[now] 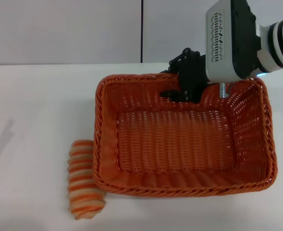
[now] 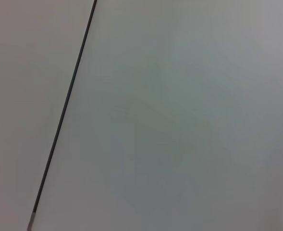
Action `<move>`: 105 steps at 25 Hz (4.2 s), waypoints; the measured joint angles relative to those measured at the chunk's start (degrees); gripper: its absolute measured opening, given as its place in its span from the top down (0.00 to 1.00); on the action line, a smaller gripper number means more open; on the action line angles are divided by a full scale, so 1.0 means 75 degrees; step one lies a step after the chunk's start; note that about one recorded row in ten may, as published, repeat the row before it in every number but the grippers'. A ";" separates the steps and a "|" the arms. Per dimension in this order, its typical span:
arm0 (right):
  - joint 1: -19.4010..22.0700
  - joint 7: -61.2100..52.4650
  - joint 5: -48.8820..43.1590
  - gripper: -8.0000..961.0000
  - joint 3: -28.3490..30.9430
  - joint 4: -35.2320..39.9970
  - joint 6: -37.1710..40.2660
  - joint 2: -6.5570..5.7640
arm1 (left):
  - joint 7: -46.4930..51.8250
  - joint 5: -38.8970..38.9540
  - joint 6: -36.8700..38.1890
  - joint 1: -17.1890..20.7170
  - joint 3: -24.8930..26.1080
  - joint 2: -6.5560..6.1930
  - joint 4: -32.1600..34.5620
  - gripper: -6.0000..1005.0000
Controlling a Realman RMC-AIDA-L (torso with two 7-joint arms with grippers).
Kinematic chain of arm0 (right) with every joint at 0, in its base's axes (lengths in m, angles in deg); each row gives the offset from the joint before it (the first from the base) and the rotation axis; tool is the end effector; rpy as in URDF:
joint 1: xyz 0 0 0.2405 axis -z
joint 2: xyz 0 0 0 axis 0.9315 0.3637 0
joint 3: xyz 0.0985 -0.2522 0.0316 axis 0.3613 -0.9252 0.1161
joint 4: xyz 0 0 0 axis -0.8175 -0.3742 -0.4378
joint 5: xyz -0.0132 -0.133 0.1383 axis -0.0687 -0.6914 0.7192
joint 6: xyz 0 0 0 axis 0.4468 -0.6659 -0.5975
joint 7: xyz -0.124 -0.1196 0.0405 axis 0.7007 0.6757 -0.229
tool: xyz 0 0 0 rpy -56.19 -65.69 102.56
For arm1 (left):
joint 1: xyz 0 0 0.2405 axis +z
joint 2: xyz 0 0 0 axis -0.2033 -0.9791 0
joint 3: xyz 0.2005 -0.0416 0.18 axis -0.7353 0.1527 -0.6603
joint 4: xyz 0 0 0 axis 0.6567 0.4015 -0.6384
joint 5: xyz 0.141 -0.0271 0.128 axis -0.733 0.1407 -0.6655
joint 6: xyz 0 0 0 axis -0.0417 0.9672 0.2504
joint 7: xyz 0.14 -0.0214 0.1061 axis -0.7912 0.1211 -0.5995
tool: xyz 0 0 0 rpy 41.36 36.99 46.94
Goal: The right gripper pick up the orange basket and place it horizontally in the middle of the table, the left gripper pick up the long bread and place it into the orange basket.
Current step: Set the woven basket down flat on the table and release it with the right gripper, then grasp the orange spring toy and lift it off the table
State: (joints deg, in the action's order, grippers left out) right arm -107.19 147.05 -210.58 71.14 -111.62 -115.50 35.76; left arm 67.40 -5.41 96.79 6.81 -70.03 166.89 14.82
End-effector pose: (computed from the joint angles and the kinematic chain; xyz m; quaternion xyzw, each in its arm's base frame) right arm 0.1544 0.3884 -0.0785 -0.9786 -0.1278 -0.0612 0.1489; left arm -0.3618 0.2118 0.0596 -0.6746 -0.2380 -0.4491 0.5353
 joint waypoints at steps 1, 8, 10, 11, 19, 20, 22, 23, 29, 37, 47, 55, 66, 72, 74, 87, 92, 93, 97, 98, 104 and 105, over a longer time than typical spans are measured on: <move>0.0013 -0.0006 0.0001 0.57 0.0000 0.0000 0.0000 0.0000 | 0.0000 0.0000 0.0000 0.0000 0.0000 0.0000 0.0000 0.18; 0.0282 -0.0025 0.0067 0.57 -0.0215 -0.0449 0.0055 0.0009 | -0.0009 -0.0006 0.0007 -0.0007 -0.0008 -0.0001 0.0000 0.18; 0.0472 -0.0047 0.0073 0.57 -0.0313 -0.0776 0.0102 0.0011 | -0.0011 -0.0006 0.0009 -0.0008 -0.0014 0.0000 -0.0007 0.18; 0.0580 -0.0079 0.0073 0.57 -0.0361 -0.0974 0.0106 0.0011 | -0.0011 -0.0006 0.0011 -0.0009 -0.0017 0.0000 -0.0009 0.18; 0.1216 -0.0559 0.0073 0.57 -0.0652 -0.2253 -0.0069 0.0006 | -0.0039 -0.0005 0.0054 -0.0064 -0.0020 -0.0001 -0.0070 0.18; 0.1342 -0.0611 0.0077 0.57 -0.0672 -0.2482 -0.0087 0.0009 | -0.0051 -0.0007 0.0057 -0.0073 -0.0021 -0.0001 -0.0077 0.18; 0.1706 -0.0682 0.0194 0.57 -0.0679 -0.3012 -0.0085 0.0014 | -0.0063 -0.0012 0.0077 -0.0082 -0.0020 -0.0001 -0.0081 0.18; 0.1938 -0.0704 0.0335 0.57 -0.0670 -0.3327 -0.0079 0.0015 | -0.0065 -0.0015 0.0094 -0.0084 -0.0021 -0.0001 -0.0082 0.18; 0.3726 -0.0581 0.2533 0.57 0.0215 -0.4882 -0.0020 0.0002 | 0.0337 -0.0024 0.0070 -0.0165 -0.0113 -0.0050 0.0149 0.18; 0.5394 0.0056 0.6357 0.57 0.2329 -0.3428 -0.0880 0.0029 | 0.3909 -0.1189 -0.0698 -0.0536 -0.0801 -0.0117 0.2994 0.18; 0.5096 0.1750 0.8930 0.57 0.6171 0.2653 -0.4485 -0.0016 | 0.8032 -0.4499 -0.0233 -0.1313 -0.1581 -0.0755 0.6316 0.18; 0.5407 0.2553 0.8997 0.57 0.6520 0.3627 -0.4698 -0.0010 | 0.8761 -0.7278 0.0820 -0.2064 -0.2453 -0.0949 0.7076 0.18; 0.5188 0.3129 0.9001 0.57 0.6541 0.4360 -0.4703 -0.0022 | 0.9712 -0.7907 0.1101 -0.2305 -0.2638 -0.0108 0.6794 0.18; 0.5155 0.3271 0.8980 0.57 0.6544 0.4517 -0.4704 -0.0025 | 1.0126 -0.7823 0.1103 -0.2334 -0.2685 -0.0012 0.6232 0.18; 0.5166 0.3349 0.8977 0.57 0.6539 0.4602 -0.4719 -0.0025 | 1.0124 -0.7768 0.1030 -0.2340 -0.2662 -0.0012 0.6047 0.18; 0.5238 0.3378 0.8935 0.57 0.6481 0.4789 -0.4726 -0.0036 | 1.0435 -0.7296 0.0059 -0.2327 -0.4088 0.0055 0.5236 0.18; 0.5257 0.3491 0.8821 0.57 0.6521 0.4817 -0.4706 -0.0036 | 1.0631 -0.6756 -0.0347 -0.2207 -0.4581 0.0058 0.5155 0.22; 0.5257 0.3491 0.8821 0.57 0.6521 0.4817 -0.4706 -0.0036 | 1.0631 -0.6756 -0.0347 -0.2207 -0.4581 0.0058 0.5155 0.24; 0.5240 0.3555 0.8776 0.57 0.6539 0.4899 -0.4685 -0.0056 | 1.0637 -0.6549 -0.0421 -0.2257 -0.4587 0.0051 0.4807 0.26; 0.5243 0.3558 0.8776 0.57 0.6544 0.4901 -0.4680 -0.0058 | 1.0637 -0.6549 -0.0421 -0.2257 -0.4587 0.0051 0.4807 0.26; 0.5261 0.3559 0.8776 0.57 0.6553 0.4901 -0.4680 -0.0059 | 1.0781 -0.6540 -0.0676 -0.2299 -0.4999 0.0026 0.4645 0.28; 0.5262 0.3559 0.8776 0.57 0.6553 0.4901 -0.4679 -0.0059 | 1.0781 -0.6540 -0.0676 -0.2299 -0.4999 0.0026 0.4645 0.28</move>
State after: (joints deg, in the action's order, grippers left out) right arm -67.72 173.75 -144.77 120.29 -74.86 -150.59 35.32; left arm 148.25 -54.45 91.72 -10.43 -107.52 167.09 49.65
